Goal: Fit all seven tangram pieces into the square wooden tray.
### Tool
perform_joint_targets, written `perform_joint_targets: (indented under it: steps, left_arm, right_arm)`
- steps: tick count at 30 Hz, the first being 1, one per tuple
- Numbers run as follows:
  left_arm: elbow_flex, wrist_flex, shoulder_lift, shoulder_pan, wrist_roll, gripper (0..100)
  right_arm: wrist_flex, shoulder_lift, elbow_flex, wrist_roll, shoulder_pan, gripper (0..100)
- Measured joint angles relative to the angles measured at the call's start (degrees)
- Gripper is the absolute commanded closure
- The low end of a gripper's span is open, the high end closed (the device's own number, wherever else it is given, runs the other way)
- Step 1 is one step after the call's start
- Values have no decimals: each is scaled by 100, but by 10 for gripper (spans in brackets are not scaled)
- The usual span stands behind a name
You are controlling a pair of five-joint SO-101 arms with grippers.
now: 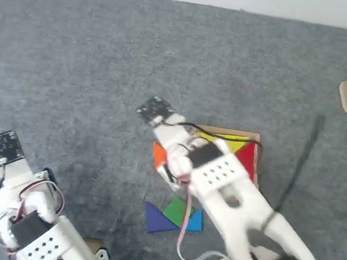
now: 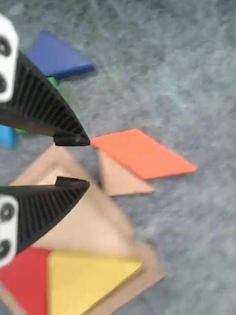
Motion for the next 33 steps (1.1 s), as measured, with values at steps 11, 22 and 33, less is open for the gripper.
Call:
perform_joint_targets:
  steps: [11, 22, 33]
  left_arm:
    - [0, 0, 0, 0, 0, 775]
    - [0, 0, 0, 0, 0, 775]
    - [0, 0, 0, 0, 0, 775]
  right_arm:
    - [-334, 1978, -1196, -193, -325, 869]
    - [-615, 2523, -1327, -431, -343, 739]
    - [-624, 2673, -1371, -448, -290, 903]
